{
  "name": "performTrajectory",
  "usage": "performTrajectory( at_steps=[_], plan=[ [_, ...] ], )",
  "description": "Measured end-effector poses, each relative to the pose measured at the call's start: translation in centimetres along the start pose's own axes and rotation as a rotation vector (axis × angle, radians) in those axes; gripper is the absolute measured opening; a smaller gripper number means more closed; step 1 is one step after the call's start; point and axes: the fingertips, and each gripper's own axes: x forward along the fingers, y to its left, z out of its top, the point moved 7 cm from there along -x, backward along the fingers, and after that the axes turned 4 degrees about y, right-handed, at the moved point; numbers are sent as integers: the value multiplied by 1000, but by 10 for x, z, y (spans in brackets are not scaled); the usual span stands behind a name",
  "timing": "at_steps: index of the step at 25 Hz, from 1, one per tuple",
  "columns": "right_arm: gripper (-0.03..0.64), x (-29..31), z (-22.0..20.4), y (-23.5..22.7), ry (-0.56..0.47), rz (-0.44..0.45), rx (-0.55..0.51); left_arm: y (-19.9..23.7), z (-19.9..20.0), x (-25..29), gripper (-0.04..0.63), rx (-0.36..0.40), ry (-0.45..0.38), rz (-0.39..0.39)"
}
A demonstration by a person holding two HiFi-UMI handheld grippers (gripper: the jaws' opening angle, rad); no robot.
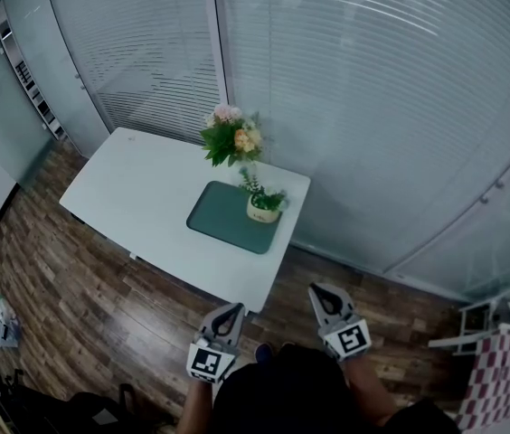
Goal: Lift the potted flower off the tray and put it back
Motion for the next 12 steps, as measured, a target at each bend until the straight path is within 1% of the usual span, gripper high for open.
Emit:
performTrajectory(
  at_steps=[4, 12],
  plan=[
    [3, -2, -4, 4, 2, 0, 13, 2, -2, 0, 7, 1, -3, -12],
    [3, -7, -8, 8, 62, 3, 8, 2, -3, -2, 8, 3, 5, -24]
  ],
)
